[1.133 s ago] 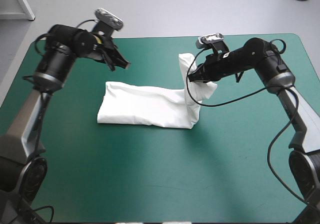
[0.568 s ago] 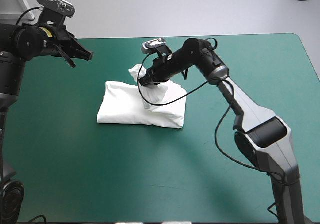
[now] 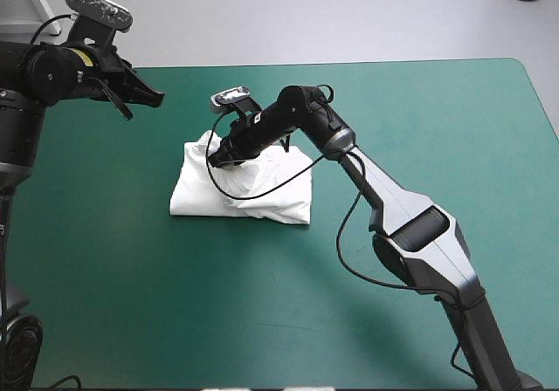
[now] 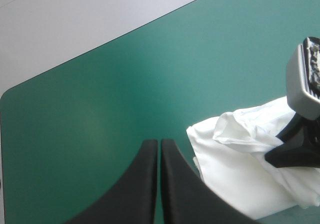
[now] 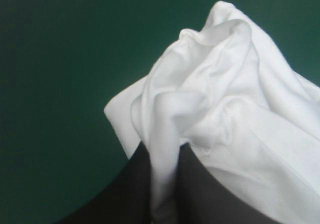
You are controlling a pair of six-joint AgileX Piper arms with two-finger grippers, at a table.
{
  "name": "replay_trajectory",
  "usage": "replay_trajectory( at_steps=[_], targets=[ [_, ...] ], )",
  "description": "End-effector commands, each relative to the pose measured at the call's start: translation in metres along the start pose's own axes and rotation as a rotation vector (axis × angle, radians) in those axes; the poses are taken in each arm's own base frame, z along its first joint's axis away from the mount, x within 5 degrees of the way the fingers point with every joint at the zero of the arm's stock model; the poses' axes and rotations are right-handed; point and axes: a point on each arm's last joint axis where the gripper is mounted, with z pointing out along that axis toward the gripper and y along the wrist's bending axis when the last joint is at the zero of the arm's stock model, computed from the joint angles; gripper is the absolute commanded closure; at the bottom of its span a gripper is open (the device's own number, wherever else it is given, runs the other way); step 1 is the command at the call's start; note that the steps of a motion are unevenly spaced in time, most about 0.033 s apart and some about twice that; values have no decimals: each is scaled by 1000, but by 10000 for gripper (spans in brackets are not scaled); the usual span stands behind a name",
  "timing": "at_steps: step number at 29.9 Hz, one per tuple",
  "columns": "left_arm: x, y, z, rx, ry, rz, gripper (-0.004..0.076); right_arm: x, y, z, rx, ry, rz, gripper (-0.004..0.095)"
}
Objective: Fold the cloth
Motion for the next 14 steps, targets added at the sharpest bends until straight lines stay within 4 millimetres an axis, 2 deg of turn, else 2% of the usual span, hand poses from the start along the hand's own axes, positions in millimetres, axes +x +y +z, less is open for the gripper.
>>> replay_trajectory(
  at_steps=[1, 5, 7, 8, 10, 14],
  targets=[
    [-8, 2, -19, -15, -100, -18, 705, -26, 34, -39, -98, -172, -59, 697],
    [-8, 2, -17, -14, -96, -18, 705, -28, 40, -40, -160, -193, -65, 364],
    [-8, 2, -16, -13, -94, -18, 705, -28, 41, -41, -173, -190, -68, 268],
    [-8, 2, -16, -13, -94, -18, 705, -27, 41, -41, -175, -185, -73, 244],
    [-8, 2, -15, -13, -92, -17, 705, -26, 42, -42, -180, -170, -93, 261],
    [-7, 2, -13, -9, -81, -17, 705, -21, 34, -52, -173, -106, -73, 368]
  ],
)
